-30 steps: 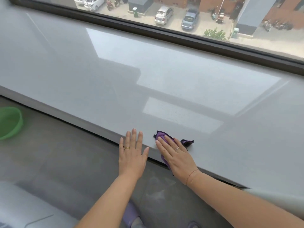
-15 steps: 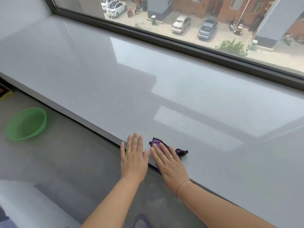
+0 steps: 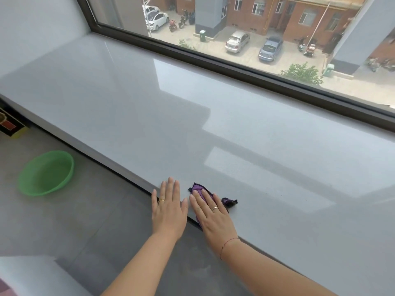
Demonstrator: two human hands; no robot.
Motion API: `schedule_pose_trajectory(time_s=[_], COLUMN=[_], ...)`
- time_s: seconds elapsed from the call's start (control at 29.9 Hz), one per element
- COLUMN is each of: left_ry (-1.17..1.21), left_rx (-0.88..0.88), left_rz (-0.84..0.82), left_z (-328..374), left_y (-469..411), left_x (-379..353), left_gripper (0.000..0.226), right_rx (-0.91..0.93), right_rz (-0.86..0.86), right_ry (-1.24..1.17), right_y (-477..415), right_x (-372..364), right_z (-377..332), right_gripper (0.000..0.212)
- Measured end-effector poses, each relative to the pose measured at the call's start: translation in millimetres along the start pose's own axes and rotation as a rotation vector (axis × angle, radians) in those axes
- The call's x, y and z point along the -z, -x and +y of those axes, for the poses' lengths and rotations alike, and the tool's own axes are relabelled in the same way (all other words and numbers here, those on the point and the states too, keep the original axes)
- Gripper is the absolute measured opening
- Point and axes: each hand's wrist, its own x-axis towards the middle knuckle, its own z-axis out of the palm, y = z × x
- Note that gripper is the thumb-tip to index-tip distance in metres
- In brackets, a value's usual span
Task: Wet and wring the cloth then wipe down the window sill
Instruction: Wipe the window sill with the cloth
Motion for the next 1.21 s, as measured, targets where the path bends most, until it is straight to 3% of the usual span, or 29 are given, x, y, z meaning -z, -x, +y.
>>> schedule_pose_trajectory(time_s=[0.37, 0.74, 0.84, 0.97, 1.07, 1.21], left_ry=[0.028, 0.097, 0.086, 0.059, 0.076, 0.065], left_rx=[0.068, 0.147, 0.170, 0.218, 0.235, 0.185], left_rz=[0.059, 0.131, 0.138, 0.131, 0.130, 0.121], left_z=[-58.9, -142.8, -169.3, -211.8, -247.6, -285.5], left_y=[-41.3, -104.8, -123.6, -149.5, -170.4, -187.7], left_x=[4.4, 23.7, 28.9, 41.0, 49.0, 56.2], left_gripper=[0.057, 0.055, 0.053, 0.059, 0.052, 0.054], right_rx=[0.061, 0.084, 0.118, 0.096, 0.165, 0.131], right_rz=[-0.129, -0.037, -0.114, -0.120, -0.105, -0.100], right_ry=[-0.122, -0.175, -0.225, -0.185, -0.178, -0.203], right_y=[-79.8, -179.2, -207.9, -255.4, -292.3, -333.9], right_x=[5.5, 7.6, 11.4, 24.0, 23.6, 22.5], right_z=[-46.4, -104.8, -125.1, -155.3, -177.4, -203.2], right_gripper=[0.068, 0.065, 0.065, 0.069, 0.068, 0.073])
